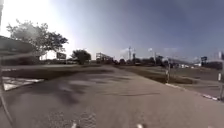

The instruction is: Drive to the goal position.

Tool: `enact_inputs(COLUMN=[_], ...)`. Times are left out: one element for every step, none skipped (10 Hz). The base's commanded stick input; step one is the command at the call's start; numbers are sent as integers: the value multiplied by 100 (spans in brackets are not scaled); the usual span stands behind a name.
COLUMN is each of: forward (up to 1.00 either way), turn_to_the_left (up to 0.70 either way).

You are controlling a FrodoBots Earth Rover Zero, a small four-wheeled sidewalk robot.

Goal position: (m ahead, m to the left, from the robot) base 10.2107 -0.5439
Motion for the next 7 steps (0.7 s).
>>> enact_inputs(forward=[70, 70, 70, 70, 70, 70, 70], turn_to_the_left=[0, 0, 0, 0, 23, 27, 13])
